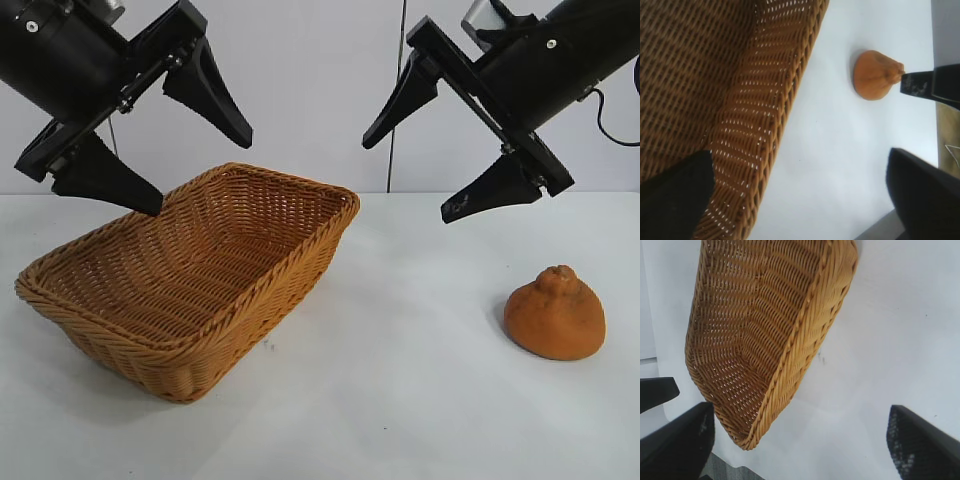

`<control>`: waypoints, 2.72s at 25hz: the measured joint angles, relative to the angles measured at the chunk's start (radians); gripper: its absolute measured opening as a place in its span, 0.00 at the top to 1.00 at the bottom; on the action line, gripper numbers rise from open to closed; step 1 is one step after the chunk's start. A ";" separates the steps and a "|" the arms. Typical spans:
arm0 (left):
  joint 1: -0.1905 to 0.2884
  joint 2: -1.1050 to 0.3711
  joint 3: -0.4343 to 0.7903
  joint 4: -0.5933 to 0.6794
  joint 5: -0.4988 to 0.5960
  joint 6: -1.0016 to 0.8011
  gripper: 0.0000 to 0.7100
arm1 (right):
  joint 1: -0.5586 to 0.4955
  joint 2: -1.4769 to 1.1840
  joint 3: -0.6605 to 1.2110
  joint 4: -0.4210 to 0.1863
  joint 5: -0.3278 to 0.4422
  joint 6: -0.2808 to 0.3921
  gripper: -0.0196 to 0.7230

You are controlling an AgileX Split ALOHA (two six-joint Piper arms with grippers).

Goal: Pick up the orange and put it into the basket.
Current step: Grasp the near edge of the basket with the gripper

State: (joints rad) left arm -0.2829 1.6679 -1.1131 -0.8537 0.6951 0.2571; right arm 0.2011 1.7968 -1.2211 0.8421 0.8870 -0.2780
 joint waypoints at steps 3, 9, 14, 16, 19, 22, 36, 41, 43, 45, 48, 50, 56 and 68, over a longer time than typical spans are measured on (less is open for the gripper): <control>0.000 0.000 0.000 0.000 0.000 0.000 0.07 | 0.000 0.000 0.000 0.000 0.000 0.000 0.11; 0.000 0.000 0.000 0.000 0.000 0.000 0.07 | 0.000 0.000 0.000 0.000 -0.001 0.000 0.11; 0.000 0.000 0.000 0.000 0.000 0.001 0.07 | 0.000 0.000 0.000 0.000 -0.001 0.000 0.11; 0.000 0.000 0.000 0.000 0.000 0.001 0.07 | 0.000 0.000 0.000 0.000 -0.001 0.000 0.11; 0.000 0.000 0.000 0.000 -0.011 0.001 0.07 | 0.000 0.000 0.000 0.000 -0.001 0.000 0.11; 0.000 0.000 0.000 0.000 -0.032 0.001 0.07 | 0.000 0.000 0.000 0.000 -0.004 0.000 0.11; 0.080 -0.152 -0.001 0.381 0.132 -0.456 0.07 | 0.000 0.000 0.000 0.000 -0.010 0.000 0.11; -0.020 -0.163 0.025 0.668 0.134 -0.881 0.07 | 0.000 0.000 0.000 0.000 -0.017 0.000 0.11; -0.045 -0.163 0.044 0.752 0.122 -1.035 0.07 | 0.000 0.000 0.000 0.000 -0.017 0.000 0.11; -0.051 -0.163 0.069 0.804 0.093 -1.186 0.07 | 0.000 0.000 0.000 0.000 -0.018 0.000 0.11; -0.051 -0.155 0.111 0.826 0.053 -1.296 0.07 | 0.000 0.000 0.000 0.000 -0.019 0.000 0.11; -0.051 -0.134 0.127 0.803 0.046 -1.315 0.07 | 0.000 0.000 0.000 0.000 -0.019 0.000 0.11; -0.051 -0.010 0.140 0.745 -0.041 -1.325 0.07 | 0.000 0.000 0.000 0.000 -0.019 0.000 0.11; -0.051 0.192 0.140 0.646 -0.137 -1.329 0.11 | 0.000 0.000 0.000 0.000 -0.019 0.000 0.11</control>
State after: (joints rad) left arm -0.3336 1.8596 -0.9734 -0.2077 0.5577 -1.0718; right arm 0.2011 1.7968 -1.2211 0.8421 0.8676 -0.2780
